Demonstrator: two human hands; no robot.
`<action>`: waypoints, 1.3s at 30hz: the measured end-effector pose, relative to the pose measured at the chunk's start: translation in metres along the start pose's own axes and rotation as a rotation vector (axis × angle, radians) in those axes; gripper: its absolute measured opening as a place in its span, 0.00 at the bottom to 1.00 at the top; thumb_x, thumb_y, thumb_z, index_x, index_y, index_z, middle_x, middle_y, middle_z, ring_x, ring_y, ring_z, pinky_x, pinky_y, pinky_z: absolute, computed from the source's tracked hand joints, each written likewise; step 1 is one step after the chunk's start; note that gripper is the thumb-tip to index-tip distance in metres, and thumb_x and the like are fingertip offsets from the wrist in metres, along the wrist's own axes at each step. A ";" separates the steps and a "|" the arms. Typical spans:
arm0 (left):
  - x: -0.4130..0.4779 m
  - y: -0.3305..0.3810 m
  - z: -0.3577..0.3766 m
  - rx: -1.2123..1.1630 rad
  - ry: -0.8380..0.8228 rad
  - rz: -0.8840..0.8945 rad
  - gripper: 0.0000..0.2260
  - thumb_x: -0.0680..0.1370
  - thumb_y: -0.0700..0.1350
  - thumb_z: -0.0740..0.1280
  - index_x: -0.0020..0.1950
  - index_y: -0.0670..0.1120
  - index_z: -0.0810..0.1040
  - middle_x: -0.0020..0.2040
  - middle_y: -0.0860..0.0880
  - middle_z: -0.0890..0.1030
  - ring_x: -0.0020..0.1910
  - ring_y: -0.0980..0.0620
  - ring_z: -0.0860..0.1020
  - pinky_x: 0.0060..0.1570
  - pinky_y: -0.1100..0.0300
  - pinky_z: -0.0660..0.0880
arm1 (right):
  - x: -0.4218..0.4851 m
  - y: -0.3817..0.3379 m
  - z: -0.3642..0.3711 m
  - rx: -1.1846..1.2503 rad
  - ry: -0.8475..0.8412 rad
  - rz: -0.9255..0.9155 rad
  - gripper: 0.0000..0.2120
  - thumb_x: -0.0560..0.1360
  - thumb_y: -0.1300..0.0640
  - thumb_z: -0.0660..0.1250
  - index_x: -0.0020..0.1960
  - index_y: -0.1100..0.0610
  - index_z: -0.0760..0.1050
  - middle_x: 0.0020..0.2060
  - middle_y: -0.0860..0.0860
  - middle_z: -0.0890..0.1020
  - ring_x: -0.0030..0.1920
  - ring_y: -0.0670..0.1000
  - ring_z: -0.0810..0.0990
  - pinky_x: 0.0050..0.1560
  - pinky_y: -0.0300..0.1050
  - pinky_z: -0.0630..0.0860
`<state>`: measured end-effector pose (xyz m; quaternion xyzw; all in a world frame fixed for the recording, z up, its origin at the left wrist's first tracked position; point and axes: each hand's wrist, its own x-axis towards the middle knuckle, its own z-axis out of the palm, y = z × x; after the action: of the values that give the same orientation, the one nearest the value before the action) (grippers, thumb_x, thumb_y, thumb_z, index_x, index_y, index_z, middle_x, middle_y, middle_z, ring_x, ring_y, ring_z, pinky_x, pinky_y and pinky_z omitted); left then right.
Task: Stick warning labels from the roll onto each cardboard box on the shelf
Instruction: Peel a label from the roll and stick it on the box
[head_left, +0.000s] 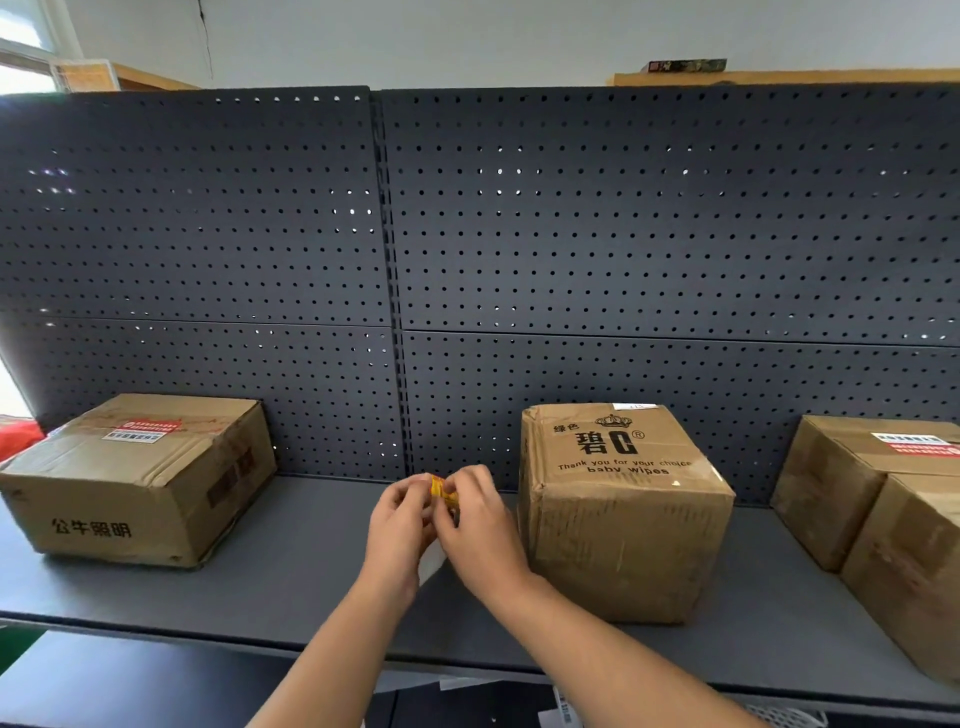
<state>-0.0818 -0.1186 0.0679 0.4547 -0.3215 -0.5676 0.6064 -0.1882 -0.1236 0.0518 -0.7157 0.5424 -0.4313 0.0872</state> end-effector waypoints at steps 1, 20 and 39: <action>0.001 0.002 -0.002 -0.006 0.003 0.001 0.09 0.84 0.43 0.67 0.60 0.40 0.79 0.45 0.44 0.84 0.40 0.51 0.83 0.40 0.57 0.79 | 0.000 -0.001 -0.001 0.004 -0.008 -0.005 0.07 0.84 0.49 0.62 0.56 0.53 0.72 0.56 0.44 0.69 0.46 0.46 0.79 0.42 0.40 0.78; -0.003 0.005 -0.015 -0.029 0.115 0.098 0.06 0.84 0.35 0.62 0.60 0.38 0.76 0.51 0.39 0.83 0.45 0.46 0.82 0.45 0.54 0.82 | 0.017 -0.019 -0.001 0.524 -0.081 0.451 0.03 0.81 0.56 0.66 0.49 0.54 0.77 0.43 0.56 0.82 0.34 0.50 0.79 0.25 0.41 0.74; -0.015 0.033 0.012 0.180 0.050 0.339 0.03 0.81 0.44 0.72 0.54 0.47 0.82 0.47 0.43 0.85 0.45 0.43 0.82 0.48 0.46 0.80 | 0.031 -0.034 -0.057 0.370 0.094 0.170 0.06 0.80 0.55 0.69 0.44 0.51 0.76 0.37 0.49 0.80 0.37 0.48 0.79 0.34 0.45 0.76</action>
<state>-0.0815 -0.1077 0.1048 0.4606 -0.4276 -0.4148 0.6580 -0.2043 -0.1167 0.1228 -0.6184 0.5158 -0.5475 0.2275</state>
